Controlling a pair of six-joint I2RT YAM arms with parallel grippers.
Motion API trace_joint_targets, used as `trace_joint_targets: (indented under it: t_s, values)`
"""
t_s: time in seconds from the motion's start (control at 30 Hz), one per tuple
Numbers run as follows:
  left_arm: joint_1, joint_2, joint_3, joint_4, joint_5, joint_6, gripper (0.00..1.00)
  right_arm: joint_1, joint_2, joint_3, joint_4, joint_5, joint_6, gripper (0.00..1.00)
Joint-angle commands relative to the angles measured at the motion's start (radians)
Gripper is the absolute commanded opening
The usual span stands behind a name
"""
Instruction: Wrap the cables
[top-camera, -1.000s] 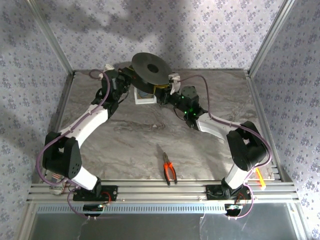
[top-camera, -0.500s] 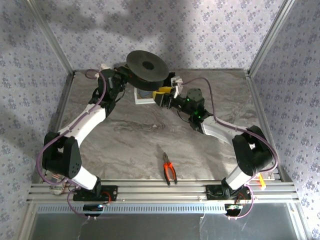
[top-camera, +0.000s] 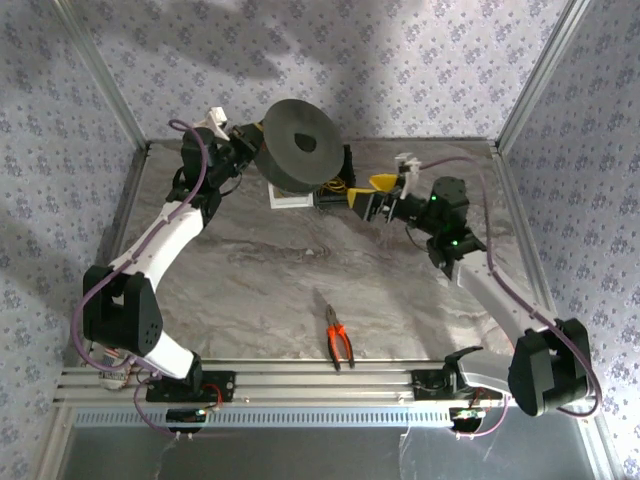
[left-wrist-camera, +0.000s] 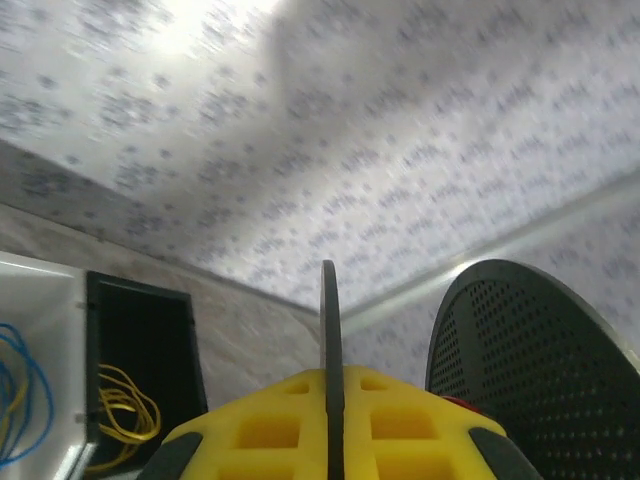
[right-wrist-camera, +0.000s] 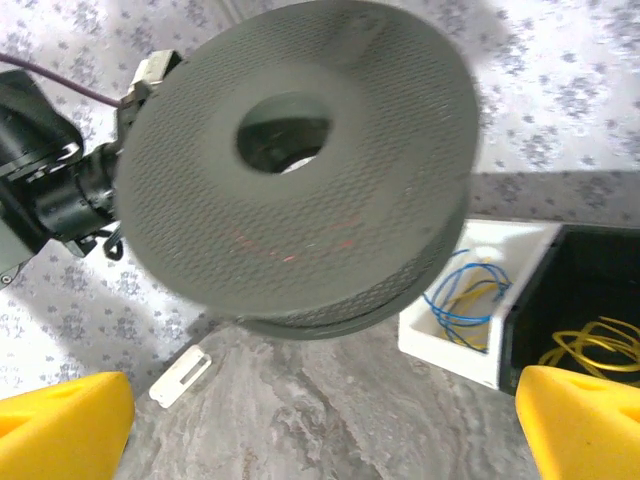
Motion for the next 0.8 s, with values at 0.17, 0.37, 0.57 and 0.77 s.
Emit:
trace_joint_targets:
  t_s: [0.17, 0.37, 0.57, 0.77]
  values:
    - [-0.004, 0.057, 0.036, 0.153, 0.404, 0.081, 0.0, -0.113, 0.036, 0.024, -0.005, -0.218, 0.105, 1.0]
    - [-0.022, 0.078, 0.019, 0.181, 0.451, 0.078, 0.0, -0.099, 0.137, 0.068, 0.072, -0.31, 0.149, 0.98]
    - [-0.044, 0.114, 0.038, 0.18, 0.47, 0.079, 0.0, -0.049, 0.191, 0.126, 0.065, -0.345, 0.126, 0.88]
    - [-0.066, 0.146, 0.064, 0.168, 0.487, 0.082, 0.0, -0.025, 0.227, 0.155, 0.073, -0.353, 0.122, 0.67]
